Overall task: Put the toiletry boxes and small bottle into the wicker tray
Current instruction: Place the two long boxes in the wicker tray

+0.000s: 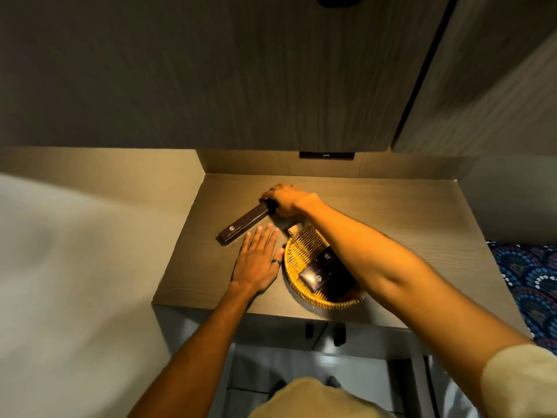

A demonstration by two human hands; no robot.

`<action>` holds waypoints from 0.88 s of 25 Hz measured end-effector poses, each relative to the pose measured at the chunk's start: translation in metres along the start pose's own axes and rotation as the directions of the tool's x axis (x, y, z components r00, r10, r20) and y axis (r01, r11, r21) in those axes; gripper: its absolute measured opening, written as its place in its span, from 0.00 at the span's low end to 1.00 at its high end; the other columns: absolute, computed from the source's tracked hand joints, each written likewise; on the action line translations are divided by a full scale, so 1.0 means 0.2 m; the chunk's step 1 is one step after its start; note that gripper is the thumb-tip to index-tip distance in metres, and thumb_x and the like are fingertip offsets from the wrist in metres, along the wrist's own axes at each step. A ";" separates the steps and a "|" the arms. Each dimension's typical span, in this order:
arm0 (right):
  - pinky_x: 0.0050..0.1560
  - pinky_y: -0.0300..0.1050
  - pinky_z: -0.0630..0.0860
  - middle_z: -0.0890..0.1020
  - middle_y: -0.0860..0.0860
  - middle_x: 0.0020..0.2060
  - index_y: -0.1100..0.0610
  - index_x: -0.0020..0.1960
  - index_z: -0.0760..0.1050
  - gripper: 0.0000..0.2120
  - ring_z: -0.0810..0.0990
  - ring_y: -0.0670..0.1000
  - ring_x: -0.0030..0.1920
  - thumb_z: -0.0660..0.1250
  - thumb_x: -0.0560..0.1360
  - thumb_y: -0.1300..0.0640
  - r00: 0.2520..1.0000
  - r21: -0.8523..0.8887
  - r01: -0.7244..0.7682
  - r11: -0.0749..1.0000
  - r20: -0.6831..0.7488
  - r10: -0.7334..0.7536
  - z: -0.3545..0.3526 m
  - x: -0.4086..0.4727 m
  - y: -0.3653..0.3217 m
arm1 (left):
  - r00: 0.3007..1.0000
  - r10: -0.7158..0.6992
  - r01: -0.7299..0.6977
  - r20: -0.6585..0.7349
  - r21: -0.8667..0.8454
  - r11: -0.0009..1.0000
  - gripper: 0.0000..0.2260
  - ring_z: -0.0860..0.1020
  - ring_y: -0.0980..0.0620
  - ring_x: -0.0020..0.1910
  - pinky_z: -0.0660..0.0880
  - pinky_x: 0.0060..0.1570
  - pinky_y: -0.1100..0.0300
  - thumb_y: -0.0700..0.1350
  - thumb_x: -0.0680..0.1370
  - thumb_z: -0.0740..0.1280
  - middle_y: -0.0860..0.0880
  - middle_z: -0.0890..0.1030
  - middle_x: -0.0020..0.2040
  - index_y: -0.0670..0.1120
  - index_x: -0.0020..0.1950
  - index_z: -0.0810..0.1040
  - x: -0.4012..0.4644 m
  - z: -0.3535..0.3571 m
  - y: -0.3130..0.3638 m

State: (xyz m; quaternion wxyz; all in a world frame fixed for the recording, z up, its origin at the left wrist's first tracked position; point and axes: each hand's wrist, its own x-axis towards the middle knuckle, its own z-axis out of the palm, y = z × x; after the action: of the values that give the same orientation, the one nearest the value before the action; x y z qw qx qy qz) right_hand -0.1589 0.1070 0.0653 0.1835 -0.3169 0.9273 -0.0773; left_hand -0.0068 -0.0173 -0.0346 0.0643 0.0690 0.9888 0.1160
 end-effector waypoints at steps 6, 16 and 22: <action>0.69 0.53 0.73 0.79 0.58 0.64 0.56 0.68 0.77 0.19 0.77 0.58 0.66 0.69 0.77 0.60 0.985 0.025 0.053 0.998 -0.168 -0.048 -0.08 -0.04 0.09 | 1.000 -0.006 0.006 -0.001 0.004 1.000 0.29 0.44 0.48 0.84 0.42 0.83 0.47 0.59 0.85 0.45 0.49 0.47 0.86 0.51 0.85 0.47 0.01 0.02 -0.01; 0.66 0.49 0.73 0.84 0.61 0.58 0.64 0.62 0.82 0.23 0.81 0.60 0.62 0.74 0.67 0.73 0.922 0.272 0.041 0.962 -0.381 0.068 -0.15 -0.89 0.65 | 1.000 -0.003 0.003 -0.024 0.025 1.000 0.28 0.44 0.47 0.84 0.42 0.83 0.44 0.57 0.86 0.48 0.48 0.47 0.86 0.51 0.85 0.46 0.00 0.01 0.01; 0.69 0.54 0.74 0.82 0.58 0.61 0.60 0.65 0.80 0.22 0.78 0.58 0.64 0.73 0.72 0.69 0.954 0.275 -0.007 0.961 -0.287 0.089 0.02 -0.86 0.67 | 1.000 -0.019 0.019 -0.004 0.019 1.000 0.27 0.44 0.47 0.84 0.40 0.82 0.45 0.57 0.86 0.46 0.48 0.47 0.86 0.50 0.84 0.46 -0.01 -0.02 0.04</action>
State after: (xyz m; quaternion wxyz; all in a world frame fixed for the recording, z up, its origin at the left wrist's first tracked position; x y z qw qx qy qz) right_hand -0.1063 0.3193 0.0761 0.0857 -0.2507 0.9325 -0.2454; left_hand -0.0045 -0.0116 -0.0286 0.0629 0.0602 0.9906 0.1060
